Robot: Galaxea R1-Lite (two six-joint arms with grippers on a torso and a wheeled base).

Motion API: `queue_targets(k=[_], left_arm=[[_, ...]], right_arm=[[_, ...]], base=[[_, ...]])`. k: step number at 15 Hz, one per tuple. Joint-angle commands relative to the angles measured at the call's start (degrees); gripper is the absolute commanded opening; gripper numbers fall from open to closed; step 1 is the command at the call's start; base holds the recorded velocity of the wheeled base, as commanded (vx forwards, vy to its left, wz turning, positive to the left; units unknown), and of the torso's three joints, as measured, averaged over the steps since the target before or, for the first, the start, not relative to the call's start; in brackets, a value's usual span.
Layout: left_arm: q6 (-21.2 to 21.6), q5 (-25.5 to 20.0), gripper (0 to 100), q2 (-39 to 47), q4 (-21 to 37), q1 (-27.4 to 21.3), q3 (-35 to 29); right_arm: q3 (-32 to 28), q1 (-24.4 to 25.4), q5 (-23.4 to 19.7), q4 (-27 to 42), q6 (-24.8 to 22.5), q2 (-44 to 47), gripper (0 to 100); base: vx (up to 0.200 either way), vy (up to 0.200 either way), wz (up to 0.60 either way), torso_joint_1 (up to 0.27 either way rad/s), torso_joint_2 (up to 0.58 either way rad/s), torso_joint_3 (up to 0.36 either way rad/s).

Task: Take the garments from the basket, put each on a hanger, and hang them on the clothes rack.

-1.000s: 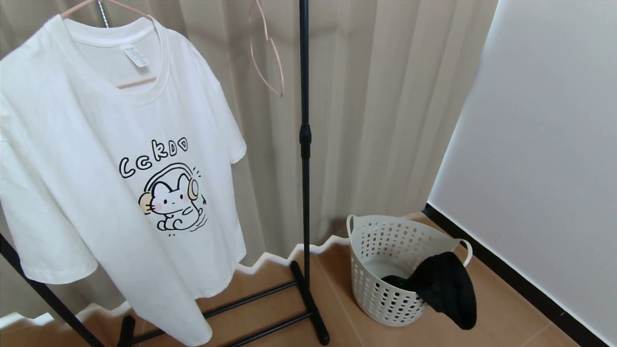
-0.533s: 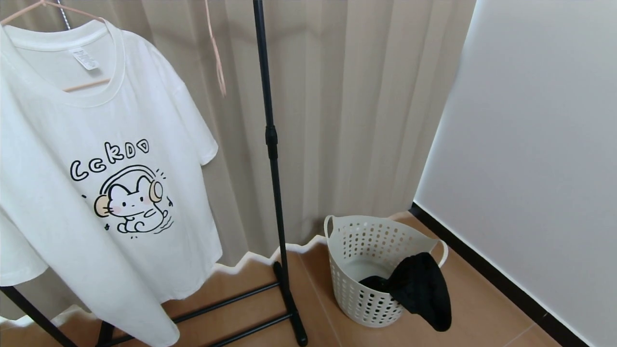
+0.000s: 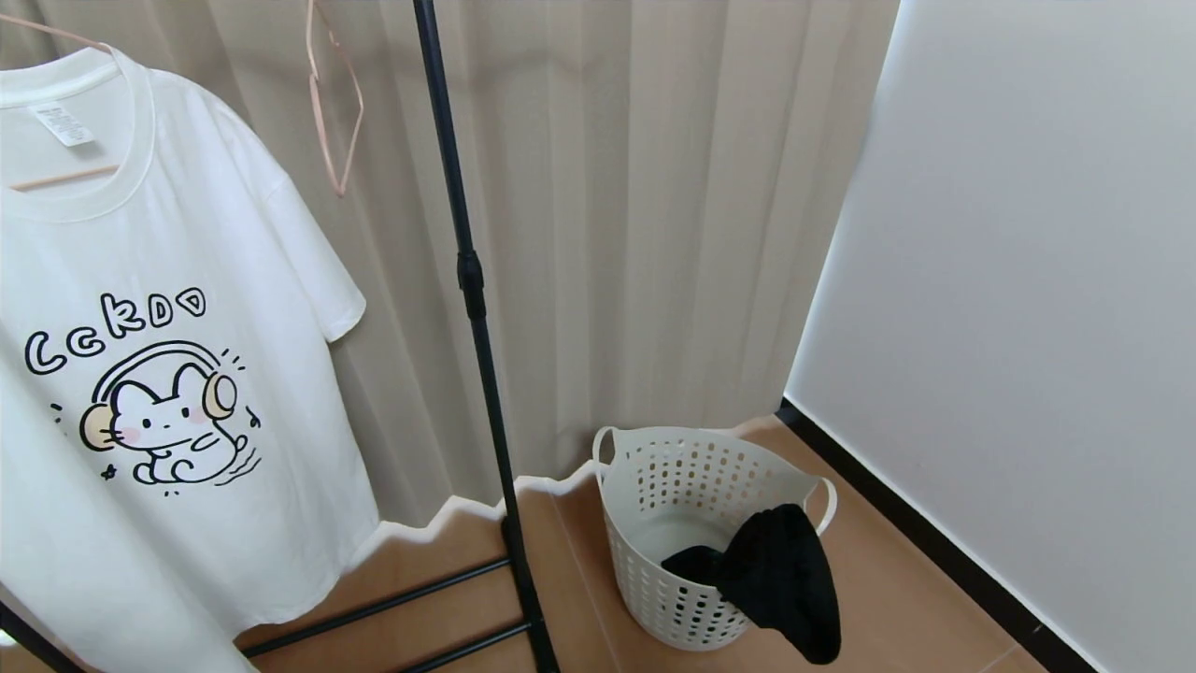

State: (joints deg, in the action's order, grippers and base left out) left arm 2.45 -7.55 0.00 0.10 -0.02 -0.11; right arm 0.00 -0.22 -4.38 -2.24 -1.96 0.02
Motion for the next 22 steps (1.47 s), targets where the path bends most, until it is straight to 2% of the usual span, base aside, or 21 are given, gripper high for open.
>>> queue_targets(k=[1,2,16,22], left_arm=[[0.0,0.0,100,0.1,0.0,0.0,-0.1],[-0.1,0.0,100,0.1,0.0,0.0,0.0],[0.0,0.3,100,0.1,0.0,0.0,0.0],[0.0,0.3,100,0.1,0.0,0.0,-0.1]], right_arm=[[0.0,0.0,0.0,0.0,-0.1,0.0,100],[0.0,0.0,0.0,0.0,-0.1,0.0,100],[0.0,0.0,0.0,0.0,-0.1,0.0,100],[0.0,0.0,0.0,0.0,-0.1,0.0,100]], base=[[0.000,-0.200,0.00,0.017,0.00,-0.002],[0.000,-0.200,0.00,0.002,0.00,0.002],[0.000,0.000,0.00,0.004,0.06,0.022],[0.000,0.000,0.00,0.002,0.04,-0.156]])
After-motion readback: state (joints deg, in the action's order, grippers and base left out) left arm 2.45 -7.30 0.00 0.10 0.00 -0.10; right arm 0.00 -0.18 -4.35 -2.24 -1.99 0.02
